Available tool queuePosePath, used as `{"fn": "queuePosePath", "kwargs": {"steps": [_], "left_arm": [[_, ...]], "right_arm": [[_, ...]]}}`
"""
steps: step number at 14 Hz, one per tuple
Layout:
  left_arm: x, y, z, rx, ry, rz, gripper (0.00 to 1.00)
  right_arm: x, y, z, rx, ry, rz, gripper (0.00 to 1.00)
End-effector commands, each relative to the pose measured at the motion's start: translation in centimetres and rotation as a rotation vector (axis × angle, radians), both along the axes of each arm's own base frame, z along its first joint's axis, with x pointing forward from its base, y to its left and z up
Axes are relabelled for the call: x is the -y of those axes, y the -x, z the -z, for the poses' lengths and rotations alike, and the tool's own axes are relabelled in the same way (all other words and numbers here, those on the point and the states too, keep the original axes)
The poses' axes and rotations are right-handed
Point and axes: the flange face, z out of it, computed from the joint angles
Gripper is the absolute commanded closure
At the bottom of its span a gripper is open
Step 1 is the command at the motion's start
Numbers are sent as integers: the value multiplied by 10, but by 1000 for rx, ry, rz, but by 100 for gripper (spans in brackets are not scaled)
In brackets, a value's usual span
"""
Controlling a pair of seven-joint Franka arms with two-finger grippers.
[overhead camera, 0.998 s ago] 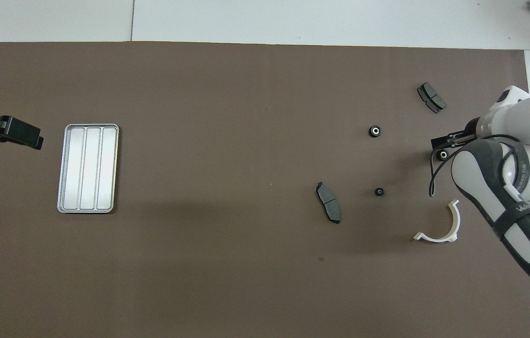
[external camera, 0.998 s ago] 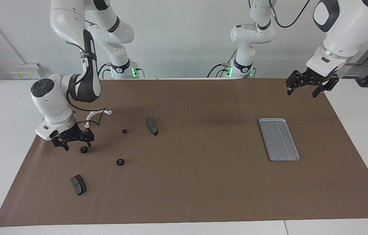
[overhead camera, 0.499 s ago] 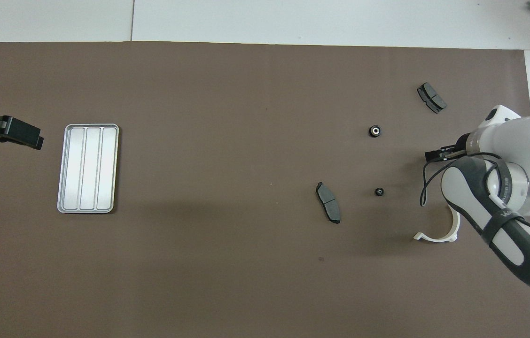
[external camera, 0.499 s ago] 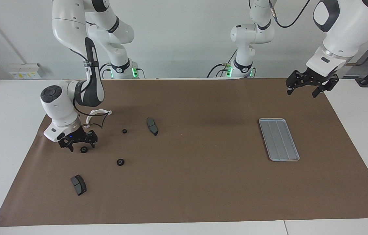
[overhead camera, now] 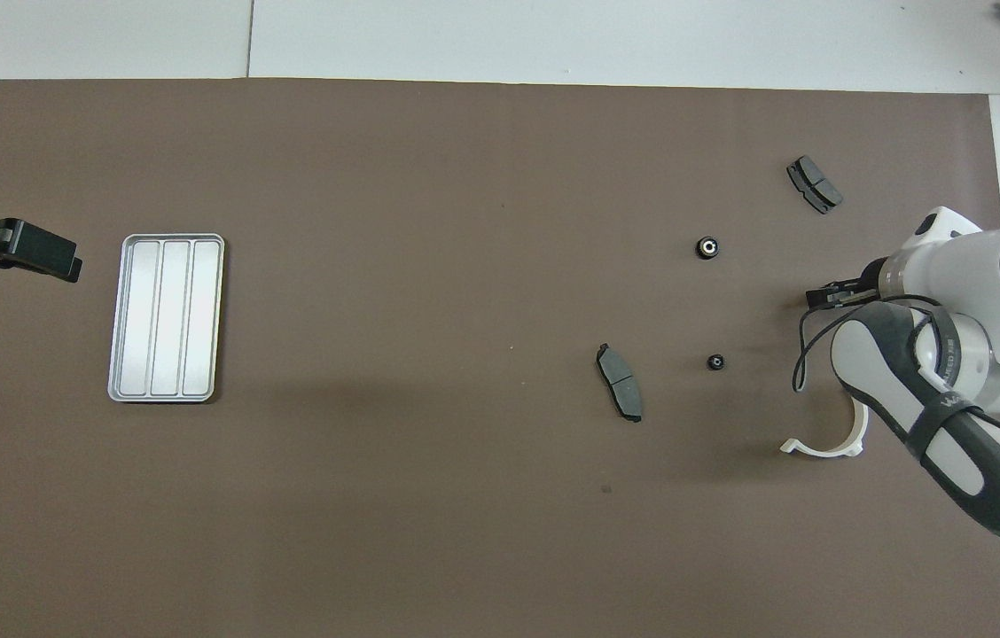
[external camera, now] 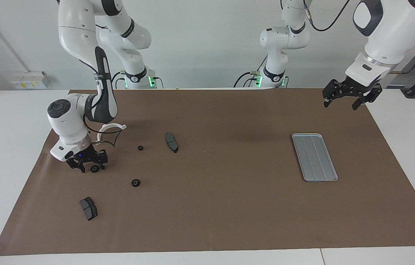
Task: Pick bearing gear from pile to tray
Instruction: 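Carry the gear with the right gripper to mid-table and release it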
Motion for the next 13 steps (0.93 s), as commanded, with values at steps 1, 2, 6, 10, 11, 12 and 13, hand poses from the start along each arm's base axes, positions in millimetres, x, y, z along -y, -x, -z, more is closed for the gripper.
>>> {"fn": "queuePosePath", "kwargs": {"steps": [1, 2, 6, 10, 11, 12, 13], "left_arm": [[-3, 6, -2, 9, 4, -3, 0], [-3, 6, -1, 7, 4, -3, 0], [-3, 6, -2, 9, 4, -3, 0], [-3, 6, -1, 7, 4, -5, 0], [-3, 6, -3, 10, 4, -3, 0], [-3, 6, -2, 7, 4, -5, 0], [-3, 6, -2, 9, 4, -5, 0]], "right_arm": [[5, 2, 2, 6, -11, -15, 31], [5, 2, 1, 8, -12, -14, 35], [5, 1, 1, 10, -12, -11, 54], [4, -2, -2, 15, -14, 1, 95], [5, -2, -2, 15, -23, 17, 100], [1, -4, -4, 11, -38, 26, 100], [0, -7, -12, 4, -51, 37, 100]]}}
